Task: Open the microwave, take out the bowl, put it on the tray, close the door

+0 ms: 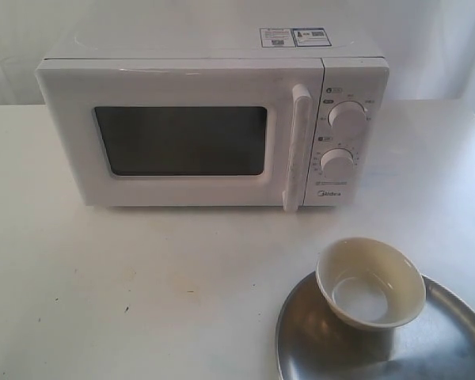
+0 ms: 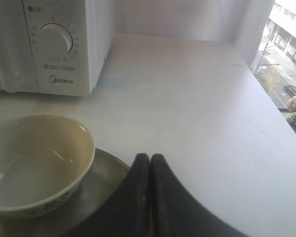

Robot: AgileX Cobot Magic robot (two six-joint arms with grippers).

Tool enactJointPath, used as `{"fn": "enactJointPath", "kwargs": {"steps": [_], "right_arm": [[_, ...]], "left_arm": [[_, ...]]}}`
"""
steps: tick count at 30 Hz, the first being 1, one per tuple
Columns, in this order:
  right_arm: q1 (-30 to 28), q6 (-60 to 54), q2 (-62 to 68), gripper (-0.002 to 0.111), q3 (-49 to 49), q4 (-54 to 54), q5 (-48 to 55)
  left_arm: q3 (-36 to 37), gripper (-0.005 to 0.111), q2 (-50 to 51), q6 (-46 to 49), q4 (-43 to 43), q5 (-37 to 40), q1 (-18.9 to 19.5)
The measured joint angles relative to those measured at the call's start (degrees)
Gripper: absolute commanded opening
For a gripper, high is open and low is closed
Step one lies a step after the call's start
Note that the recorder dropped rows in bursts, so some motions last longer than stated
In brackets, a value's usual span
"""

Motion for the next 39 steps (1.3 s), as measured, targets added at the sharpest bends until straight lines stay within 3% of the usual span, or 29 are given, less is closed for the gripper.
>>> {"fn": "enactJointPath", "kwargs": {"steps": [39], "right_arm": [[-0.59,3.50,0.00,0.000,0.00,0.00,0.00]], "left_arm": [[0.00,0.000,0.00,0.00,0.00,0.00,0.00]]}}
